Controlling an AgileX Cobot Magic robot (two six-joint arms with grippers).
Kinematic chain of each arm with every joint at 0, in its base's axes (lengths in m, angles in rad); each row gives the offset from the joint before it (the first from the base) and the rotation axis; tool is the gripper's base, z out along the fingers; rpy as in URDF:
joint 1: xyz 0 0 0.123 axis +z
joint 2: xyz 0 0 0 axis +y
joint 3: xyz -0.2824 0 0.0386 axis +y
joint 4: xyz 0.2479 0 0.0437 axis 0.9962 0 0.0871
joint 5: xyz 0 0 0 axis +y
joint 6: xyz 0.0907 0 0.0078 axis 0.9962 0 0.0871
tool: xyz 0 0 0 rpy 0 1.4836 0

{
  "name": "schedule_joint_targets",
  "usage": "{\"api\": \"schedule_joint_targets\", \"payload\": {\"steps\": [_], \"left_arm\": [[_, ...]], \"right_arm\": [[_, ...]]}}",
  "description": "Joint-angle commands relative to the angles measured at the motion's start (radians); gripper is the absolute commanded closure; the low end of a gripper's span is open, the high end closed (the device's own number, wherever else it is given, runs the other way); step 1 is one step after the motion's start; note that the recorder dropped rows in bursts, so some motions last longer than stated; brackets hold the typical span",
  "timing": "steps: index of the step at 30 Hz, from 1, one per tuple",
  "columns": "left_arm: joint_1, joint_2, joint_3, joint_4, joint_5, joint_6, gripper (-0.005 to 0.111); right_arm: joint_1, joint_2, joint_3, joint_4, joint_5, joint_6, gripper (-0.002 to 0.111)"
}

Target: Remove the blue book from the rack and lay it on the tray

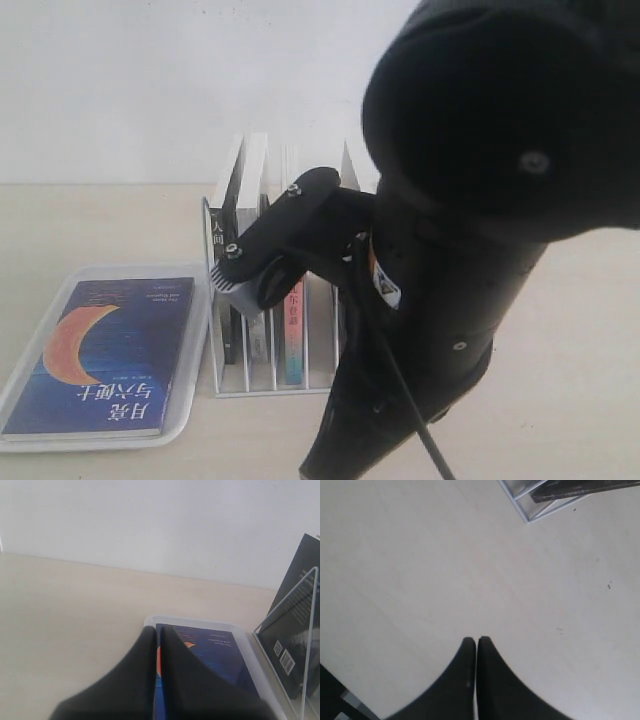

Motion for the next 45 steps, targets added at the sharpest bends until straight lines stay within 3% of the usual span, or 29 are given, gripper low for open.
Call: {"api": "schedule_joint_targets", "payload": {"steps": [1,7,13,17,29,35,42,45], "left_arm": [[0.003,0.003,-0.004,-0.010,-0.007,-0.008,0.103],[0.003,0.003,-0.004,-0.010,-0.007,-0.008,0.103],[0.003,0.003,-0.004,-0.010,-0.007,-0.008,0.103],[0.003,0.003,-0.004,-0.010,-0.007,-0.008,0.103],[0.003,0.003,-0.004,-0.010,-0.007,-0.008,0.103],[0.003,0.003,-0.004,-0.010,-0.007,-0.008,0.103],[0.003,0.003,-0.004,-0.010,-0.007,-0.008,0.103],[0.003,0.003,-0.004,-0.010,-0.007,-0.008,0.103]], "right_arm": [[-0.003,-0.004,0.006,-0.072,-0.002,-0.002,0.108],[-0.040,-0.047,0.071,-0.099,-0.057,0.039,0.108],[-0.143,-0.195,0.238,-0.018,-0.363,0.096,0.108],[-0.244,-0.310,0.367,0.077,-0.537,0.096,0.108],[-0.561,-0.675,0.774,0.318,-0.818,0.094,0.108],[-0.644,-0.893,0.893,0.380,-0.862,0.098,0.108],[-0.673,-1.141,0.903,0.437,-0.848,0.092,0.108],[-0.773,-1.304,0.950,0.437,-0.844,0.091,0.108]]}}
